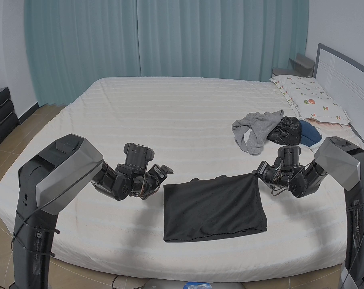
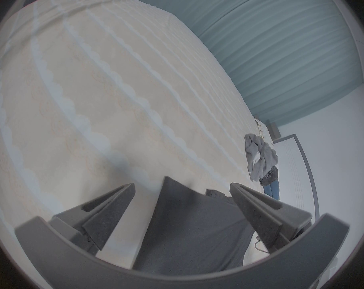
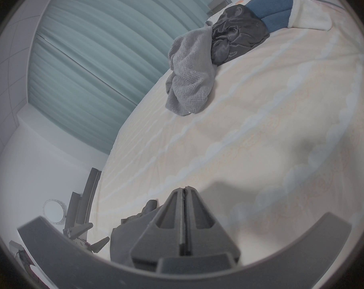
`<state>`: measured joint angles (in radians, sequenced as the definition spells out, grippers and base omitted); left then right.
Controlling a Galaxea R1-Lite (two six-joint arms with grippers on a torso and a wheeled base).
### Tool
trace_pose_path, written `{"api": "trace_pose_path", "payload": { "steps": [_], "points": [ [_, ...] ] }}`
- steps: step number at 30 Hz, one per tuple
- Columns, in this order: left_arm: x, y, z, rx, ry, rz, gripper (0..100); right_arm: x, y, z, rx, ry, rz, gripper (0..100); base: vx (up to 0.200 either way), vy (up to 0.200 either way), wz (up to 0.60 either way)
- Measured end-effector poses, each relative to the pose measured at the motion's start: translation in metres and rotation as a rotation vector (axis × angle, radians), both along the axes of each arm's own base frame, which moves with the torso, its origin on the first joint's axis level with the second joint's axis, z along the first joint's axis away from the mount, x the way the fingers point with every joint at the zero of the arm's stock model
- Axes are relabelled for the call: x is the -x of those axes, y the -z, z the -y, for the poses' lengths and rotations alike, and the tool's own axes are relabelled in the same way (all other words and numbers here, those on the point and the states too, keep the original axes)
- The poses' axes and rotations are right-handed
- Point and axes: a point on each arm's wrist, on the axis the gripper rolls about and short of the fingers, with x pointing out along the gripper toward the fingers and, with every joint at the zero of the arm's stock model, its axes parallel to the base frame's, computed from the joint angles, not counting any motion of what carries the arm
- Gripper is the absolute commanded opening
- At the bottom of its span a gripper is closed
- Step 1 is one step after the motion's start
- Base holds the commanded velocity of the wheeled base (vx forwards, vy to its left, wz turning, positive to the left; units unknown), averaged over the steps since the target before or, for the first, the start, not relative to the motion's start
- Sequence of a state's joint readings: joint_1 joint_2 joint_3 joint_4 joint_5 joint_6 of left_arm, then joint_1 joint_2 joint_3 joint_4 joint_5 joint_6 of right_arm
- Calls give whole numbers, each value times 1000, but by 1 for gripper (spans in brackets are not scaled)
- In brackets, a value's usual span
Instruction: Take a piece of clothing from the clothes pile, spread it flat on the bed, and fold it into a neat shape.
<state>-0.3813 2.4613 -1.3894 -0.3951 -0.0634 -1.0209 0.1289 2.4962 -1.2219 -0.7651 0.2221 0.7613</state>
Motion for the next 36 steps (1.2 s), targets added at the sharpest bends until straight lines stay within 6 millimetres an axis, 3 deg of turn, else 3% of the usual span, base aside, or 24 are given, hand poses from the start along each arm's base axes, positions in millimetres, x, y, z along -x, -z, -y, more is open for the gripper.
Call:
{"api": "trace_pose_path", "payload": {
  "steps": [6, 7, 15, 21, 24, 32, 36],
  "points": [
    [-1, 2, -2, -1, -6, -4, 100, -2, 3, 1, 2, 12, -3, 0, 0, 0, 0],
    [-1, 2, -1, -1, -6, -4, 100, -2, 4, 0, 2, 11, -4, 100, 0, 0, 0],
    [-1, 3, -5, 4, -19, -12, 100, 5, -1, 2, -6, 9, -15, 100, 0, 0, 0],
    [-7, 3, -25, 24, -80, -24, 100, 31, -22, 8, -26, -28, -40, 100, 0, 0, 0],
    [-11, 2, -40, 24, -112, -26, 100, 49, -27, 11, -18, -47, -68, 100, 0, 0, 0],
    [-16, 2, -65, 30, -165, -30, 100, 122, -23, 16, 8, -219, -196, 100, 0, 0, 0],
    [-18, 2, -74, 33, -183, -30, 100, 143, -23, 17, 35, -325, -182, 100, 0, 0, 0]
  ]
}}
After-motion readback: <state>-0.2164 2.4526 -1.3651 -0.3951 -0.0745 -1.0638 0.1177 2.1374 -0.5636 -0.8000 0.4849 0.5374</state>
